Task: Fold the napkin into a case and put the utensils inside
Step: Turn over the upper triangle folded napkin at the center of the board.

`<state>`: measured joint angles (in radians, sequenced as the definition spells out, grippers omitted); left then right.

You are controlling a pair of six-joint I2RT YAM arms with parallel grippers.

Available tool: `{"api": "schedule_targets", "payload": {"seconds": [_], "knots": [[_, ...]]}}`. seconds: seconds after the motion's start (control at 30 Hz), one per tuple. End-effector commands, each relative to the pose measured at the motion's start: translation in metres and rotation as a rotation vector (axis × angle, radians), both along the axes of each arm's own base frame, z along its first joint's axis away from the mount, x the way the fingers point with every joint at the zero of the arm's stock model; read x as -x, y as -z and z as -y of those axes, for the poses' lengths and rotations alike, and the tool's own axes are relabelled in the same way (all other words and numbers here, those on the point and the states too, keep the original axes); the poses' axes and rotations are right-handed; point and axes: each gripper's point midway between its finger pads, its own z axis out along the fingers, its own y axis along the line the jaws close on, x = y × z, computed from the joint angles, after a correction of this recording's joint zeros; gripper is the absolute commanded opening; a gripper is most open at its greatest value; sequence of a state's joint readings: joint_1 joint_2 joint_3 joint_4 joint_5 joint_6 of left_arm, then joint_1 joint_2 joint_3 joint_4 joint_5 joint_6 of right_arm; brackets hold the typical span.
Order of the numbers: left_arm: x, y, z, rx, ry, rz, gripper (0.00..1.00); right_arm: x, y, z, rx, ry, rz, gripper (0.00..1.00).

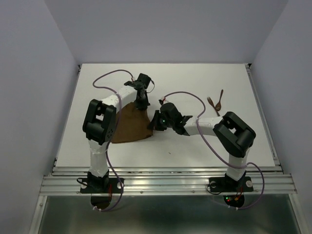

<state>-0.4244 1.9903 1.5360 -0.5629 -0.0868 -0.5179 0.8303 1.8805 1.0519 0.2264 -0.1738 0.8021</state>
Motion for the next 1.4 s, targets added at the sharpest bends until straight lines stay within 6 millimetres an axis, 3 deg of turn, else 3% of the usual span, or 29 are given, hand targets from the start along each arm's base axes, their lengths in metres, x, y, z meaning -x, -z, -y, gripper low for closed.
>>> {"api": "schedule_targets", "payload": {"seconds": [0.0, 0.1, 0.23, 0.5, 0.7, 0.8, 0.9, 0.97, 1.03, 1.13, 1.23, 1.33, 1.37], "knots": [[-0.091, -0.067, 0.030, 0.093, -0.066, 0.370, 0.00, 0.046, -0.012, 0.011, -0.022, -0.096, -0.078, 0.01], [-0.092, -0.056, 0.047, 0.099, -0.040, 0.354, 0.00, 0.041, -0.012, 0.024, -0.014, -0.073, -0.070, 0.01], [-0.092, -0.044, 0.062, 0.102, -0.018, 0.334, 0.00, 0.045, 0.001, 0.039, 0.034, -0.072, -0.094, 0.01], [-0.091, -0.044, 0.078, 0.109, 0.006, 0.347, 0.00, 0.050, 0.018, 0.059, 0.113, -0.061, -0.107, 0.02], [-0.089, -0.035, 0.087, 0.106, 0.016, 0.334, 0.00, 0.047, 0.023, 0.070, 0.146, -0.031, -0.097, 0.16], [-0.086, -0.030, 0.096, 0.112, 0.022, 0.325, 0.00, 0.048, 0.029, 0.074, 0.165, -0.025, -0.103, 0.42], [-0.085, -0.025, 0.103, 0.110, 0.034, 0.318, 0.00, 0.047, 0.029, 0.079, 0.184, -0.003, -0.097, 0.58], [-0.082, -0.022, 0.109, 0.105, 0.048, 0.312, 0.00, 0.045, 0.024, 0.086, 0.191, 0.029, -0.077, 0.68], [-0.080, -0.019, 0.110, 0.103, 0.053, 0.304, 0.00, 0.043, 0.007, 0.092, 0.173, 0.062, -0.035, 0.68], [-0.077, -0.016, 0.112, 0.095, 0.066, 0.297, 0.00, 0.039, -0.002, 0.114, 0.187, 0.141, 0.008, 0.69], [-0.077, -0.015, 0.114, 0.084, 0.078, 0.294, 0.00, 0.032, -0.020, 0.145, 0.193, 0.240, 0.046, 0.70], [-0.078, -0.002, 0.121, 0.084, 0.103, 0.261, 0.00, 0.024, -0.025, 0.170, 0.224, 0.316, 0.065, 0.70], [-0.082, -0.006, 0.126, 0.098, 0.108, 0.267, 0.00, 0.023, -0.027, 0.175, 0.230, 0.328, 0.068, 0.70]]}}
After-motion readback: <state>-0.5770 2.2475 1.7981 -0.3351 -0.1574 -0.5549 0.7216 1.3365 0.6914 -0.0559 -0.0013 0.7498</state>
